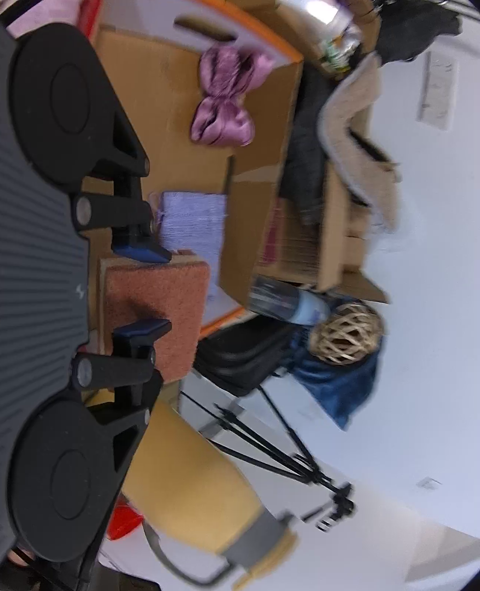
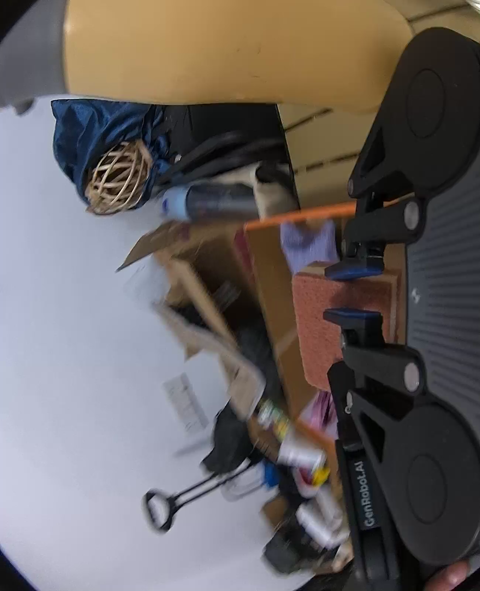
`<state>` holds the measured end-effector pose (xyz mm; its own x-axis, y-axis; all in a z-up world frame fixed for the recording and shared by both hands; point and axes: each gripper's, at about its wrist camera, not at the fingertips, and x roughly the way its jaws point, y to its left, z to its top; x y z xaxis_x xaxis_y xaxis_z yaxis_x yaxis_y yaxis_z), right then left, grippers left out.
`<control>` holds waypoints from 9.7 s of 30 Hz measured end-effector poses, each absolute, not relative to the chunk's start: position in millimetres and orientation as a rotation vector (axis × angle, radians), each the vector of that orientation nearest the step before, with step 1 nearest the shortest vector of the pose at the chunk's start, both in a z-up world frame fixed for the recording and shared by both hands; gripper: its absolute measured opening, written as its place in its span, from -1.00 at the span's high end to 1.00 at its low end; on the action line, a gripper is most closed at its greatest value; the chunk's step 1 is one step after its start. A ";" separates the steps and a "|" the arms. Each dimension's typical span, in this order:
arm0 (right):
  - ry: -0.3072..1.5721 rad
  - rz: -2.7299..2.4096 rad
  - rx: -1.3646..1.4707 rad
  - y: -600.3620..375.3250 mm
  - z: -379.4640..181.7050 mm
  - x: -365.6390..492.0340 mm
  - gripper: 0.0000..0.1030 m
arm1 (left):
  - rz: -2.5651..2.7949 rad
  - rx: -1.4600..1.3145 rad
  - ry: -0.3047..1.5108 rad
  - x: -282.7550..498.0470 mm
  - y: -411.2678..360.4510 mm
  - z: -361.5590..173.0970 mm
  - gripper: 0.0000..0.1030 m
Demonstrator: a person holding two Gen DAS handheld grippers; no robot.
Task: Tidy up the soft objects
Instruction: 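Carry the sponge into the cardboard box and open both grippers, then move both tools back over the table items, then grasp the clear plastic bag with the left gripper while the right grasps the white foam ball, then lower the bag and foam ball into the cardboard box and open both grippers, then move both tools back over the table items, then grasp the white tissue with the left gripper while the right grasps the white foam wedge, then carry the tissue and foam wedge into the box and open both grippers, then move both tools back over the table items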
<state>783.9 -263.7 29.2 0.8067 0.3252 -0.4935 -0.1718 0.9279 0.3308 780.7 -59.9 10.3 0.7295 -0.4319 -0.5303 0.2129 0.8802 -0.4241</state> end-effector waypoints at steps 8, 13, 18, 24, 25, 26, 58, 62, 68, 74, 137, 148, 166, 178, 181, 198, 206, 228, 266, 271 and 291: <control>0.652 0.177 0.201 -261.5 -12.8 799.0 0.65 | -0.351 -0.250 0.734 786.1 -79.0 -25.5 0.22; 0.650 0.134 0.050 -248.6 -14.2 784.1 0.69 | -0.351 -0.216 0.639 735.1 -53.9 12.6 0.11; 0.634 0.138 0.020 -242.4 -9.2 772.0 0.50 | -0.277 -0.139 0.588 688.1 -25.0 53.1 -0.03; 0.576 0.206 0.051 -240.9 50.0 711.5 -0.09 | -0.189 -0.047 0.507 624.0 11.1 88.8 -0.33; 0.556 0.214 0.045 -240.6 60.8 696.8 -0.11 | -0.189 -0.039 0.493 609.2 17.2 90.6 -0.34; 0.533 0.222 0.040 -240.3 72.8 677.4 -0.16 | -0.186 -0.031 0.482 594.2 22.6 91.5 -0.41; 0.316 0.342 -0.005 -158.0 -4.7 326.7 -0.70 | -0.042 -0.071 0.350 304.4 104.8 0.5 -0.95; 0.350 0.362 0.105 -165.5 -18.7 354.2 -0.70 | -0.020 -0.083 0.389 329.3 108.5 -14.5 -0.98; 0.407 0.380 0.083 -146.8 -31.5 403.7 -0.65 | -0.025 -0.073 0.404 398.4 115.5 -18.1 -0.98; 0.431 0.379 0.055 -125.2 -30.3 462.2 -0.54 | -0.057 -0.064 0.414 476.4 121.7 -16.4 -0.97; 0.834 0.250 0.321 -137.7 -19.2 961.9 -0.19 | -0.199 -0.098 0.737 837.9 81.1 -2.3 0.04; 0.793 0.259 0.332 -158.4 19.5 937.1 -0.41 | -0.171 -0.124 0.744 820.7 83.3 31.0 -0.41; 0.507 0.367 0.111 -198.5 133.3 641.3 -0.60 | -0.148 -0.116 0.502 567.1 108.8 125.9 -0.73; 0.343 0.291 0.018 -199.5 7.6 382.8 -0.72 | 0.000 -0.032 0.245 337.2 122.3 16.5 -0.94; 0.425 0.284 0.020 -201.4 -18.0 361.4 -0.72 | -0.030 -0.067 0.318 321.8 126.1 -2.8 -0.94; 0.475 0.373 -0.069 -143.0 -26.3 458.6 -0.40 | -0.107 0.072 0.413 424.5 112.7 -28.5 -0.71; 0.532 0.494 -0.127 -78.5 -24.0 597.9 -0.04 | -0.353 0.281 0.512 552.9 107.1 -45.1 -0.66; 0.645 0.592 0.008 -62.5 -52.2 644.9 0.74 | -0.341 0.006 0.585 579.2 139.6 -60.1 0.65; 0.557 0.388 0.011 -158.5 46.9 804.9 0.93 | -0.318 -0.033 0.801 817.8 9.6 13.9 0.59; 0.754 0.345 0.092 -138.9 2.6 892.3 0.82 | -0.224 -0.102 0.857 867.7 25.5 -7.1 -0.01; 0.545 0.357 0.046 -180.7 118.9 754.7 0.04 | -0.245 0.000 0.563 711.0 44.0 131.6 -0.44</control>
